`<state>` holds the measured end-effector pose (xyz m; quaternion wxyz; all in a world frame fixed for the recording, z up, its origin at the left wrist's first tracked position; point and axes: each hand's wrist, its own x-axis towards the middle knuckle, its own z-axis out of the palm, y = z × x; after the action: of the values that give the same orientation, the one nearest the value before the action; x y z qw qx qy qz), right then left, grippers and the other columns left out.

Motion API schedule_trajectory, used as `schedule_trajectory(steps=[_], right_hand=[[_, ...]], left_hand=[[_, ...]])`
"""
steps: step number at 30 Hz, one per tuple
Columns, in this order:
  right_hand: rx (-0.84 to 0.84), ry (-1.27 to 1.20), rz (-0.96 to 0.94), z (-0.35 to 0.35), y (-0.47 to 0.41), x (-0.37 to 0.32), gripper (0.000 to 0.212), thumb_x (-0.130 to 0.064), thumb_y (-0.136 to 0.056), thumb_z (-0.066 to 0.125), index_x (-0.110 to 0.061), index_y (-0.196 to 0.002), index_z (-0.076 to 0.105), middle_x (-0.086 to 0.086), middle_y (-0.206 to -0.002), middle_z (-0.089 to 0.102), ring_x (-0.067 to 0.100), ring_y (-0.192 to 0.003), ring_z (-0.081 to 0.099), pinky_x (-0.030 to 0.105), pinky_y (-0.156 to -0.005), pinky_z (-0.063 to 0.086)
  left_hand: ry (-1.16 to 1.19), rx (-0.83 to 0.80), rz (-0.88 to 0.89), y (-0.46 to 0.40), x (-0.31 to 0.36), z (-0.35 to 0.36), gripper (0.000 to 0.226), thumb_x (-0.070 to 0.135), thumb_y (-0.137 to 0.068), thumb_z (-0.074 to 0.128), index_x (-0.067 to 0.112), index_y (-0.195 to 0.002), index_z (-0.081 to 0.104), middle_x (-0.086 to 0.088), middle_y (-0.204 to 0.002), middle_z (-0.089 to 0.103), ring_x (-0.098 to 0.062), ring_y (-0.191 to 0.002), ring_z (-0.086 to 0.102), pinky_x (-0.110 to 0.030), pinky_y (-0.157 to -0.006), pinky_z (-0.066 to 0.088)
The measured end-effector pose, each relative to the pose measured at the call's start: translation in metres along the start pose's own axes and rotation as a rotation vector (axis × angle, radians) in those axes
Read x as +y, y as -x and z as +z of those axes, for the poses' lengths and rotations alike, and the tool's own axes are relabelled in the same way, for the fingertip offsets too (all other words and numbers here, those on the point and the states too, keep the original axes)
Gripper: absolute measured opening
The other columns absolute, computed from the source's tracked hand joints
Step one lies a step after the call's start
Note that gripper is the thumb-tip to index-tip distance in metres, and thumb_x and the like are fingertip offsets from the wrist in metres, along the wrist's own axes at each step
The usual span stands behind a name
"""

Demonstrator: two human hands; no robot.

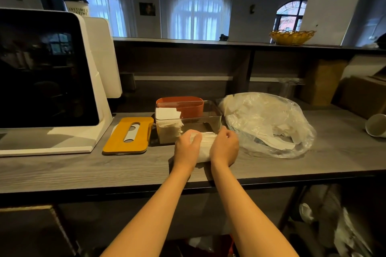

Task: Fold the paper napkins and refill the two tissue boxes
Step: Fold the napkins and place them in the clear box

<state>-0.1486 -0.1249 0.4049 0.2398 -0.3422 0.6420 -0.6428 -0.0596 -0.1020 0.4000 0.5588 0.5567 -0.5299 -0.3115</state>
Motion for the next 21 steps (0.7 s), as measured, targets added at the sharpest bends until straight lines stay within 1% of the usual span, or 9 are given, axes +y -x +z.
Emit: schedule_trajectory(steps=[2, 4, 6, 8, 11, 14, 17, 19, 21], right_hand=[[-0.113, -0.050, -0.030, 0.0011, 0.0014, 0.0014, 0.026, -0.032, -0.098, 0.050, -0.017, -0.083, 0.066, -0.004, -0.079, 0.062, 0.013, -0.076, 0.057, 0.031, -0.064, 0.041], [-0.157, -0.047, -0.032, 0.0020, 0.0012, 0.0054, 0.023, -0.028, -0.094, 0.052, -0.015, -0.088, 0.069, -0.002, -0.084, 0.065, 0.016, -0.082, 0.061, 0.032, -0.066, 0.046], [-0.140, -0.010, -0.009, 0.0024, 0.0010, 0.0083, 0.023, -0.027, -0.093, 0.052, -0.014, -0.096, 0.070, 0.001, -0.091, 0.067, 0.019, -0.087, 0.063, 0.031, -0.067, 0.046], [-0.131, -0.012, -0.005, 0.0017, 0.0018, 0.0082, 0.024, -0.027, -0.093, 0.052, -0.013, -0.100, 0.070, 0.002, -0.095, 0.068, 0.019, -0.089, 0.062, 0.030, -0.067, 0.045], [-0.242, -0.069, -0.032, 0.0008, 0.0036, 0.0043, 0.023, -0.028, -0.095, 0.053, -0.015, -0.106, 0.068, 0.000, -0.098, 0.067, 0.017, -0.092, 0.062, 0.029, -0.069, 0.045], [-0.292, -0.032, -0.032, 0.0009, 0.0035, 0.0038, 0.025, -0.026, -0.095, 0.056, -0.018, -0.117, 0.064, -0.001, -0.106, 0.064, 0.016, -0.097, 0.061, 0.032, -0.079, 0.052], [-0.204, -0.058, 0.009, -0.0006, 0.0020, 0.0042, 0.025, -0.024, -0.095, 0.053, -0.016, -0.115, 0.066, 0.001, -0.107, 0.066, 0.017, -0.098, 0.061, 0.032, -0.077, 0.049], [-0.250, -0.072, -0.023, 0.0002, 0.0031, 0.0041, 0.024, -0.027, -0.095, 0.053, -0.017, -0.111, 0.067, 0.001, -0.104, 0.067, 0.018, -0.097, 0.063, 0.034, -0.078, 0.052], [-0.316, -0.063, -0.051, 0.0002, 0.0056, 0.0041, 0.023, -0.026, -0.095, 0.053, -0.018, -0.113, 0.066, 0.000, -0.105, 0.066, 0.017, -0.099, 0.063, 0.037, -0.083, 0.054]], left_hand=[[-0.014, 0.123, -0.046, -0.0010, 0.0011, -0.0011, 0.022, 0.031, -0.104, 0.045, 0.018, -0.109, 0.062, -0.003, -0.105, 0.063, -0.019, -0.097, 0.062, -0.034, -0.074, 0.058], [0.037, 0.201, -0.064, -0.0012, 0.0025, -0.0025, 0.020, 0.031, -0.103, 0.044, 0.020, -0.106, 0.061, -0.001, -0.102, 0.062, -0.018, -0.096, 0.061, -0.036, -0.075, 0.058], [0.081, 0.162, -0.055, -0.0010, 0.0039, -0.0019, 0.019, 0.032, -0.104, 0.044, 0.022, -0.105, 0.060, 0.002, -0.100, 0.061, -0.015, -0.094, 0.061, -0.036, -0.075, 0.057], [0.056, 0.142, -0.060, -0.0012, 0.0040, -0.0006, 0.019, 0.033, -0.104, 0.045, 0.022, -0.105, 0.060, 0.002, -0.101, 0.061, -0.015, -0.094, 0.060, -0.032, -0.072, 0.056], [-0.020, 0.223, -0.107, -0.0049, 0.0027, -0.0008, 0.021, 0.029, -0.105, 0.042, 0.020, -0.111, 0.060, -0.001, -0.109, 0.061, -0.019, -0.100, 0.059, -0.024, -0.066, 0.047], [0.063, 0.234, -0.084, -0.0052, 0.0037, -0.0019, 0.024, 0.031, -0.105, 0.043, 0.019, -0.119, 0.059, -0.002, -0.113, 0.060, -0.017, -0.101, 0.057, -0.023, -0.066, 0.043], [0.107, 0.179, -0.054, -0.0042, 0.0048, -0.0019, 0.023, 0.032, -0.104, 0.046, 0.020, -0.121, 0.058, 0.001, -0.111, 0.059, -0.010, -0.093, 0.056, -0.023, -0.066, 0.044], [0.086, 0.164, -0.061, -0.0059, 0.0033, -0.0010, 0.022, 0.030, -0.103, 0.048, 0.021, -0.121, 0.056, 0.000, -0.110, 0.060, -0.010, -0.091, 0.057, -0.023, -0.064, 0.046], [0.066, 0.195, -0.089, -0.0076, 0.0018, -0.0006, 0.024, 0.030, -0.102, 0.049, 0.021, -0.124, 0.054, -0.001, -0.113, 0.058, -0.014, -0.096, 0.057, -0.024, -0.065, 0.046]])
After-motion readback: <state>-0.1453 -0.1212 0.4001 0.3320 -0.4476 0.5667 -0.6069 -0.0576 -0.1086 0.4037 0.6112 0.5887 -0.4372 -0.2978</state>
